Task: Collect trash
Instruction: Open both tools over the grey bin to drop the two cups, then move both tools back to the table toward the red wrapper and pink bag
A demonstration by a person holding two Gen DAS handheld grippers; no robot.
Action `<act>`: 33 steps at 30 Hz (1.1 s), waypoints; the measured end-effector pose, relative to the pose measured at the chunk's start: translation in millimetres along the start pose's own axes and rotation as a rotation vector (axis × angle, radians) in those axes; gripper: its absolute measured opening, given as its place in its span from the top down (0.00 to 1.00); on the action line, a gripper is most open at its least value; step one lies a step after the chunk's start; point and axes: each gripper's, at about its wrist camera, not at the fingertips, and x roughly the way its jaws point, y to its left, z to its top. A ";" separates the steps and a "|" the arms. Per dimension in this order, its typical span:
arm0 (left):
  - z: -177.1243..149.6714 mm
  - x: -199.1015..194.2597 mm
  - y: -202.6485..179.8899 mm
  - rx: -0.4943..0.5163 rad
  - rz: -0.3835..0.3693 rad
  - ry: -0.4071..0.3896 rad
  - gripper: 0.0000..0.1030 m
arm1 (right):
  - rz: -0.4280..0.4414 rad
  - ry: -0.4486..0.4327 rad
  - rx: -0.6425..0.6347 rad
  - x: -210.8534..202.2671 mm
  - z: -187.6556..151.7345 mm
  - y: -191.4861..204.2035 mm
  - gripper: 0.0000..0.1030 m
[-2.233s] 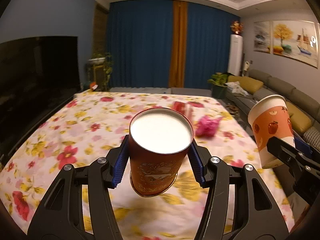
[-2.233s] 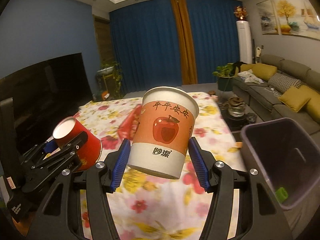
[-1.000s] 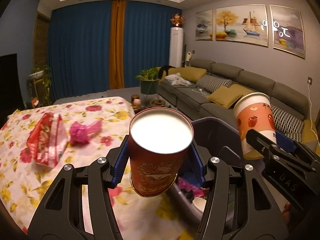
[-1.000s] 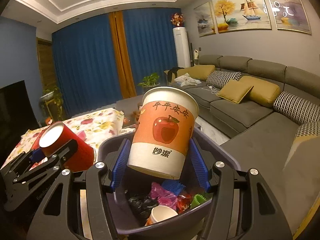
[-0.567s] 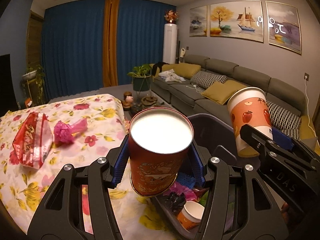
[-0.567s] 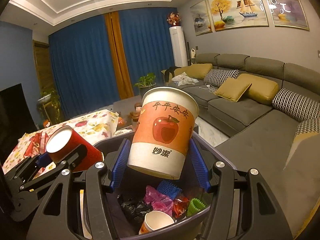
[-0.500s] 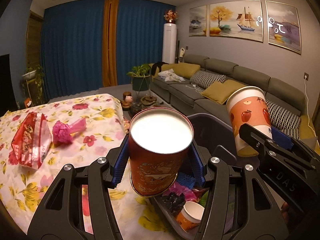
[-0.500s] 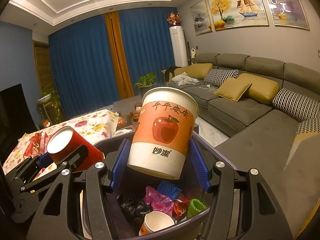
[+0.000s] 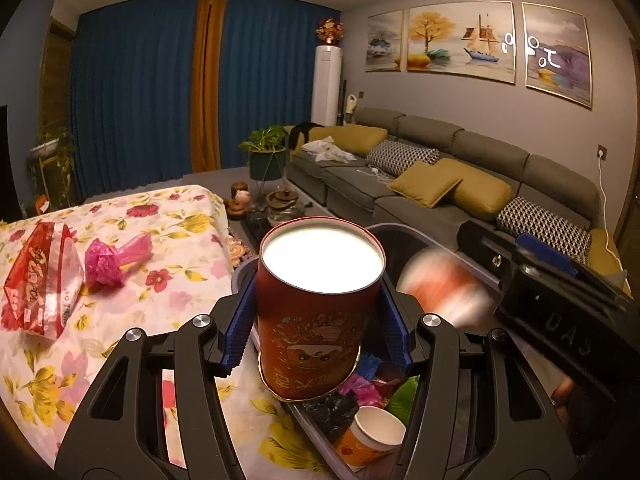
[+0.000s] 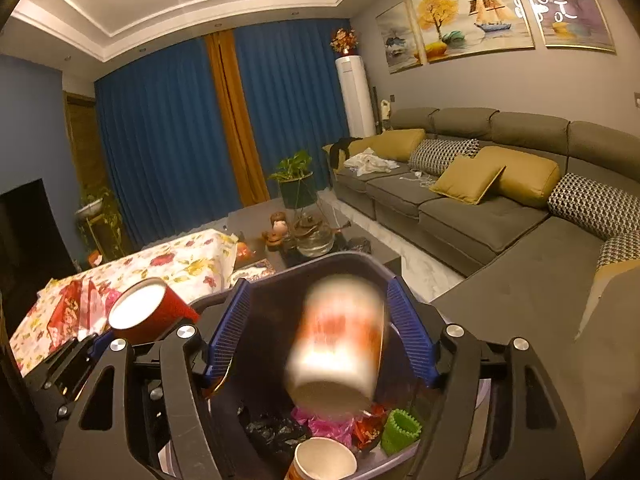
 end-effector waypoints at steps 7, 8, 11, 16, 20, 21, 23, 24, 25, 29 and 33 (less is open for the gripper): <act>-2.0 2.0 1.4 -0.008 -0.025 0.005 0.29 | -0.021 -0.018 0.039 -5.1 3.4 -8.3 0.32; -2.2 1.9 0.9 -0.007 -0.027 0.005 0.27 | -0.024 -0.020 0.043 -6.1 3.7 -9.1 0.32; -2.1 1.6 0.8 -0.011 -0.041 0.007 0.21 | -0.030 -0.025 0.057 -9.2 3.8 -12.3 0.32; -2.2 -0.4 1.7 -0.009 -0.038 0.009 0.18 | -0.034 -0.024 0.058 -11.3 1.7 -14.4 0.32; -1.7 -3.6 3.9 -0.012 -0.046 0.001 0.15 | -0.034 -0.023 0.058 -11.6 1.4 -13.1 0.32; -1.3 -5.3 4.1 -0.012 -0.048 -0.005 0.15 | -0.035 -0.023 0.060 -11.9 1.2 -12.6 0.32; -1.3 -7.5 4.1 -0.007 -0.044 -0.010 0.15 | -0.036 -0.025 0.060 -12.7 1.5 -11.6 0.32; -1.2 -8.6 4.2 -0.006 -0.044 -0.010 0.15 | -0.037 -0.026 0.059 -13.3 1.5 -11.6 0.32; -0.9 -9.6 4.8 -0.008 -0.044 -0.010 0.15 | -0.038 -0.026 0.056 -13.9 1.7 -10.4 0.32; 0.4 -17.4 12.1 -0.014 -0.022 -0.020 0.15 | -0.034 -0.029 0.039 -15.6 1.2 -2.6 0.32; 2.0 -31.9 29.5 -0.018 0.032 -0.036 0.15 | -0.015 -0.024 0.019 -16.9 -1.1 9.2 0.32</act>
